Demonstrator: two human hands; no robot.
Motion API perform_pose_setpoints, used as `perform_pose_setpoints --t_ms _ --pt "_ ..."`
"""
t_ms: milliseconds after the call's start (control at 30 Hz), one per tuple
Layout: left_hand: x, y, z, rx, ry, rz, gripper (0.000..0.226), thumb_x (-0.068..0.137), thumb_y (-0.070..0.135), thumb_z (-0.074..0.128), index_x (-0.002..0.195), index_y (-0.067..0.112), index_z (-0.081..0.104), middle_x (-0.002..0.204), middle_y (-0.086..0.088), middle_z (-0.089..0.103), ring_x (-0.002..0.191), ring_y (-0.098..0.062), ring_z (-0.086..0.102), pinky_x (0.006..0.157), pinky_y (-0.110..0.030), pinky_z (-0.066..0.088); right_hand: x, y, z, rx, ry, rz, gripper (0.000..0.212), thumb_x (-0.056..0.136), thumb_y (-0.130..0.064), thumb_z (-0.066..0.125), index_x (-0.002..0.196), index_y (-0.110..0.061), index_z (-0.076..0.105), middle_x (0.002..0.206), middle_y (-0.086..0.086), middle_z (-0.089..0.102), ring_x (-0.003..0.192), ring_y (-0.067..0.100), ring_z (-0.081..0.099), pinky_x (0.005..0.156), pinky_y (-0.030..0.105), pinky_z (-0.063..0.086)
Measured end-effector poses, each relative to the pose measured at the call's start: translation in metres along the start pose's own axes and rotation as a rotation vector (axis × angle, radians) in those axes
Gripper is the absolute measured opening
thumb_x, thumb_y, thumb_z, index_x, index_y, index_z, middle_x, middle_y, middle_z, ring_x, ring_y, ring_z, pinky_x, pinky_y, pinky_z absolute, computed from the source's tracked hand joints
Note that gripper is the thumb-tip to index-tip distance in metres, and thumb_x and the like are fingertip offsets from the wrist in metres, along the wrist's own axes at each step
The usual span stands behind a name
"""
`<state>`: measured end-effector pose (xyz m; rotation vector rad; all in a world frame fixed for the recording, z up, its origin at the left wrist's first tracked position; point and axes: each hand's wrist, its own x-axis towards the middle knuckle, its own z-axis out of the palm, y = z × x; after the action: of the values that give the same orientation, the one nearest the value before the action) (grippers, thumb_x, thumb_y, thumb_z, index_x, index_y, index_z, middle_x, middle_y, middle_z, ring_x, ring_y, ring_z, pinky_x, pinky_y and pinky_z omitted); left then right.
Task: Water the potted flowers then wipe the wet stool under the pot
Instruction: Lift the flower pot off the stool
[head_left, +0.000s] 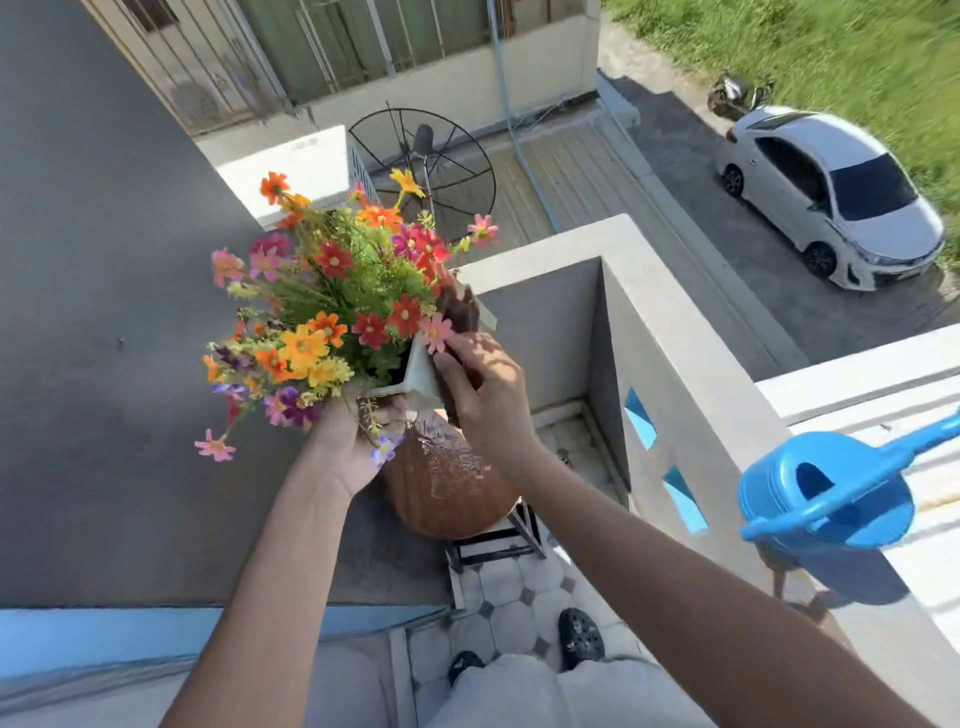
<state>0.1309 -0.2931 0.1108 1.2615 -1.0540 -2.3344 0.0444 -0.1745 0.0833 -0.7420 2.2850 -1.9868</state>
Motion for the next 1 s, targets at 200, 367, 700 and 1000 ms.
perform_pose_setpoints --t_ms 200,367,700,1000 --pt "0.014 -0.003 -0.010 0.114 0.071 0.065 0.032 0.106 0.011 0.022 0.097 0.006 0.052 0.073 -0.012 0.055 0.034 -0.009 0.053 0.033 -0.015 0.037 -0.044 0.021 0.000 -0.073 -0.071 -0.084 0.025 0.095 -0.009 0.063 0.118 -0.004 0.070 0.103 0.007 0.069 0.093 0.018 0.064 0.079 0.027 0.050" --pt "0.017 0.003 -0.016 0.290 0.021 0.030 0.029 0.103 0.018 0.029 0.092 0.004 0.052 0.052 -0.010 0.061 0.030 -0.010 0.046 0.031 -0.011 0.033 -0.009 0.007 0.002 0.132 0.034 -0.059 0.018 0.094 -0.007 0.061 0.105 -0.008 0.075 0.099 0.005 0.072 0.091 0.012 0.063 0.082 0.021 0.046" --pt "0.011 0.025 -0.039 0.534 -0.037 0.114 0.041 0.104 0.011 0.017 0.073 0.007 0.043 0.045 -0.009 0.052 0.025 -0.004 0.035 0.030 -0.008 0.023 0.081 0.017 -0.033 0.317 -0.111 0.206 0.019 0.096 -0.003 0.061 0.106 0.009 0.071 0.074 -0.014 0.075 0.060 -0.008 0.050 0.056 0.007 0.042" --pt "0.019 0.035 -0.049 0.547 -0.094 0.116 0.068 0.106 0.017 0.019 0.051 0.020 0.058 0.036 0.006 0.044 0.022 0.001 0.031 0.030 -0.007 0.020 0.097 -0.006 -0.050 0.122 -0.570 0.414 0.026 0.084 -0.016 0.069 0.070 0.004 0.060 0.062 0.010 0.068 0.053 0.011 0.052 0.054 0.023 0.040"
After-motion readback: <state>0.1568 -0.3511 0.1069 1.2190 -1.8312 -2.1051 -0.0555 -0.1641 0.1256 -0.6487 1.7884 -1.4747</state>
